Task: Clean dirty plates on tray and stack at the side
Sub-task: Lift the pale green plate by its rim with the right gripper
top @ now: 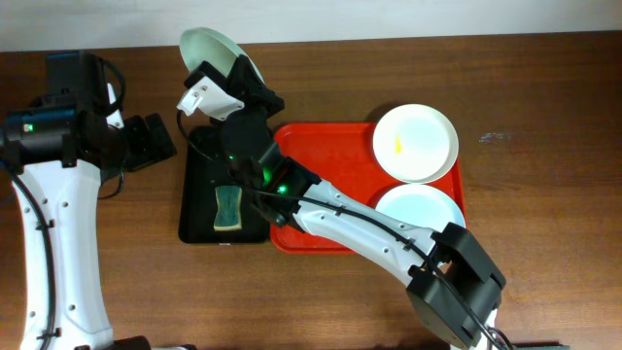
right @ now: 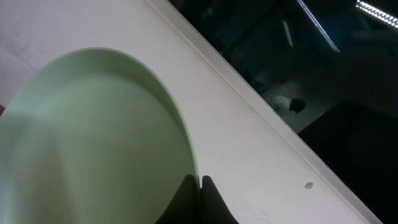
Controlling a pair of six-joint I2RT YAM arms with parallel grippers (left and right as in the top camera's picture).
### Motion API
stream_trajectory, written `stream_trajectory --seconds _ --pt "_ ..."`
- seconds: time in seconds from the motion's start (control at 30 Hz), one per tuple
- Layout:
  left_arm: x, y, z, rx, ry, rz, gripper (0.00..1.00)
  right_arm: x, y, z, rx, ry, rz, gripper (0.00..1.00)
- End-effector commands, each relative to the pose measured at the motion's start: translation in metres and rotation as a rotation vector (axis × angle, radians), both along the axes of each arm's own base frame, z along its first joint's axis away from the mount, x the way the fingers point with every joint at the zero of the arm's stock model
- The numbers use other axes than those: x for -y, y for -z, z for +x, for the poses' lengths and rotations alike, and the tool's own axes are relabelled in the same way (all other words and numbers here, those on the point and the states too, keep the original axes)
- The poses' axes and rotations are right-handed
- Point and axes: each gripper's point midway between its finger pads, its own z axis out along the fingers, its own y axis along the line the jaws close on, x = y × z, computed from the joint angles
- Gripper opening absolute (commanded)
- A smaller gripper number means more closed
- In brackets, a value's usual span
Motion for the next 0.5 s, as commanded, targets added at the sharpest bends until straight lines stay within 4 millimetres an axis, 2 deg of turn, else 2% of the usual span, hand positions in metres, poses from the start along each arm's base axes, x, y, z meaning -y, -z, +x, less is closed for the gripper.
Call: stream_trajectory --seconds 0.0,0.3,0.4,0.47 --pt "-0.003 -0.005 0.000 0.016 -0.012 0.006 0.99 0.006 -0.013 0.001 0.019 0.022 0.029 0.04" --pt "-0.003 -0.005 0.000 0.016 -0.012 0.006 0.99 0.012 -0.016 0.002 0.028 0.048 0.069 0.04" --pt "-0.003 -0.005 0.000 0.016 -0.012 0.006 0.99 0.030 -0.010 0.009 0.005 0.109 0.269 0.04" --pt "-0.003 -0.005 0.000 0.016 -0.012 0.006 0.99 0.040 0.011 0.017 -0.060 0.137 0.376 0.04"
